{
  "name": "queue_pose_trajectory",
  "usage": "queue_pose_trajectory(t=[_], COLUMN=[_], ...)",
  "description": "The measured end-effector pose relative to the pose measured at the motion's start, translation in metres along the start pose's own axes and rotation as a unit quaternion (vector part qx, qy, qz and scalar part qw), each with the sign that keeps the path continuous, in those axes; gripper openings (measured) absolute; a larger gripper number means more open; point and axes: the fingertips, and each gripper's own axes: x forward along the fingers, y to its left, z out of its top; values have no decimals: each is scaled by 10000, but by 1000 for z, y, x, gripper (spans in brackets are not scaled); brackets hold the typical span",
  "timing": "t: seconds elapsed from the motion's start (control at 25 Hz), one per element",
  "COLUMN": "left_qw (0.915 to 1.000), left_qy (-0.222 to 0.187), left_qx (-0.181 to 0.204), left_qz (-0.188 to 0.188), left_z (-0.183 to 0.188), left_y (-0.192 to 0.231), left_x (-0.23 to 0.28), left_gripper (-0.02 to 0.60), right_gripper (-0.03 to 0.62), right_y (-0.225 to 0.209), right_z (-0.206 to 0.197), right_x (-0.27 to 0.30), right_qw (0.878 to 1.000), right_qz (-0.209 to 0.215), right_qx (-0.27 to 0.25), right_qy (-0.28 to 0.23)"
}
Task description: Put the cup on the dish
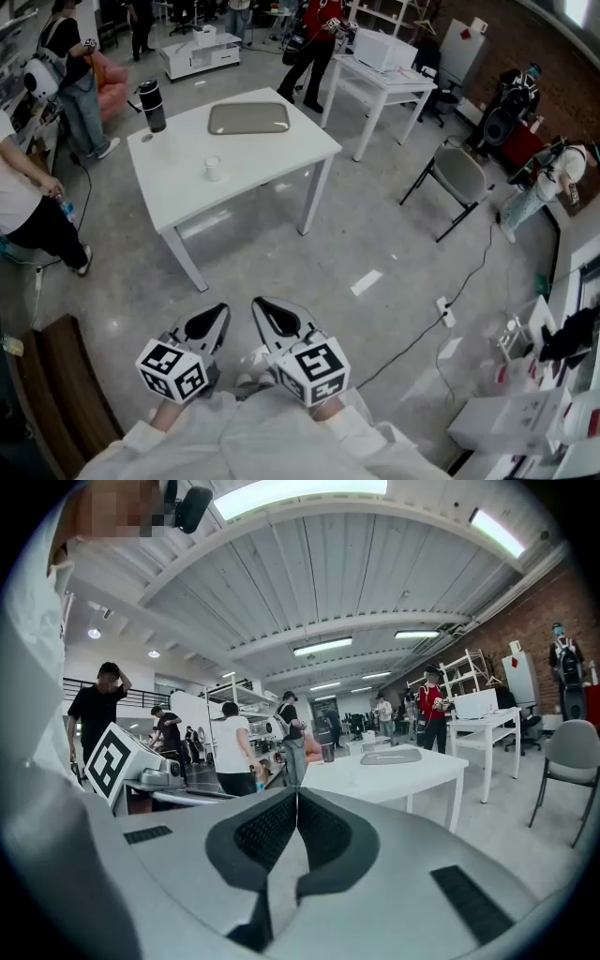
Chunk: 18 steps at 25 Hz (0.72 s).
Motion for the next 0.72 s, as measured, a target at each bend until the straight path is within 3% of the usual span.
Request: queue_pose_trajectory(t=[0.48,0.72], left_qw=[9992,9992], left_qy=[274,289], left_qx=[-211,-214], left_qz=[183,191], left_z=[-39,-28], left_y=[-5,17], left_x=[17,33], left_gripper=[9,9], right_gripper=[14,15], right_y=[-15,-34], right_z=[-38,-31], right_x=[-3,19], right_qw=[9988,9990], right_qz=[185,135], right_qx=[129,175], right_qy=[428,386])
